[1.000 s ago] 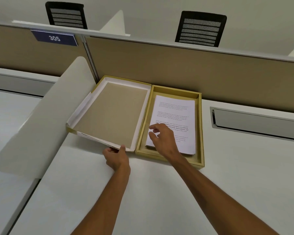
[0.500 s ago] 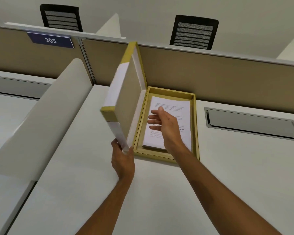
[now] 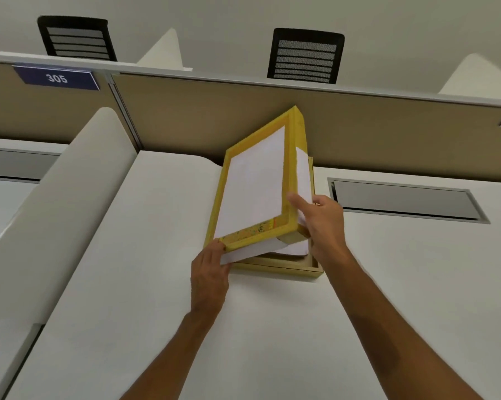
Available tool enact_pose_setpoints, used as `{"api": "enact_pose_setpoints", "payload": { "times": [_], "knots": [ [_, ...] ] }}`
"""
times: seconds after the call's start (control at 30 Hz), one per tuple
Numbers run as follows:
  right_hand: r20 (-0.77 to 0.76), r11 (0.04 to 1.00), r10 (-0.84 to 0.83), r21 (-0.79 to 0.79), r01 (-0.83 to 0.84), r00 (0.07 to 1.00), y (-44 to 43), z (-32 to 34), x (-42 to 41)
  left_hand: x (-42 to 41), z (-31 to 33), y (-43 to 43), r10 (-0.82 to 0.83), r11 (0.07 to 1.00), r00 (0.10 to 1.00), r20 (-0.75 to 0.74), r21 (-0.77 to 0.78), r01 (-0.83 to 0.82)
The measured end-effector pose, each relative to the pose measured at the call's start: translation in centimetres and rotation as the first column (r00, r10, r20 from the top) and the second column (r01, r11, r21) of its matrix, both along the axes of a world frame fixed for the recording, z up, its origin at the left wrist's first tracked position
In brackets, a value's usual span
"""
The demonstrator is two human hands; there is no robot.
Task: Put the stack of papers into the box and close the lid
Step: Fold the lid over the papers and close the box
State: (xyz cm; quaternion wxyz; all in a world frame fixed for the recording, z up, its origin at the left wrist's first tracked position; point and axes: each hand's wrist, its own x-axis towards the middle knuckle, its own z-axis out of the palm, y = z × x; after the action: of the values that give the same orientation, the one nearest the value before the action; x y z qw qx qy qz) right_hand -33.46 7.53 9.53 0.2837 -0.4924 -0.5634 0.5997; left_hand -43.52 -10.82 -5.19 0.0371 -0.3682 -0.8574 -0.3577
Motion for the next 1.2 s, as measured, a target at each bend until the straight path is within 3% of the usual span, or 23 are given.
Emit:
{"api": "enact_pose_setpoints", "payload": {
  "times": [0.07,0.3,0.87,1.07,1.2],
  "knots": [
    [0.091,0.999,-0.033,0.012,0.032,0.995,1.0,-1.8,1.5,-0.4,-0.7,-0.1,-0.028,1.000,0.999,0.033,-0.005,0.028],
    [0.317,0.995,-0.085,-0.025,0.098,0.944,3.5,-8.8,5.6,-0.5,-0.7,0.6,0.005,0.997,0.924,0.382,-0.068,0.023],
    [0.538,0.994,-0.100,0.091,0.060,0.837,3.5,-14.9,5.3,-0.6,-2.0,1.1,-0.015,0.987,0.944,0.329,-0.144,0.066],
    [0.623,0.990,-0.023,0.126,-0.070,0.782,3.7,-15.6,5.3,-1.7,-2.3,1.1,-0.017,0.972,0.955,0.296,-0.218,0.085],
    [0.613,0.923,0.044,0.278,-0.268,0.789,5.4,-14.9,4.3,-3.6,-1.1,2.5,-0.054,0.937,0.959,0.278,-0.318,0.145]
  ]
}}
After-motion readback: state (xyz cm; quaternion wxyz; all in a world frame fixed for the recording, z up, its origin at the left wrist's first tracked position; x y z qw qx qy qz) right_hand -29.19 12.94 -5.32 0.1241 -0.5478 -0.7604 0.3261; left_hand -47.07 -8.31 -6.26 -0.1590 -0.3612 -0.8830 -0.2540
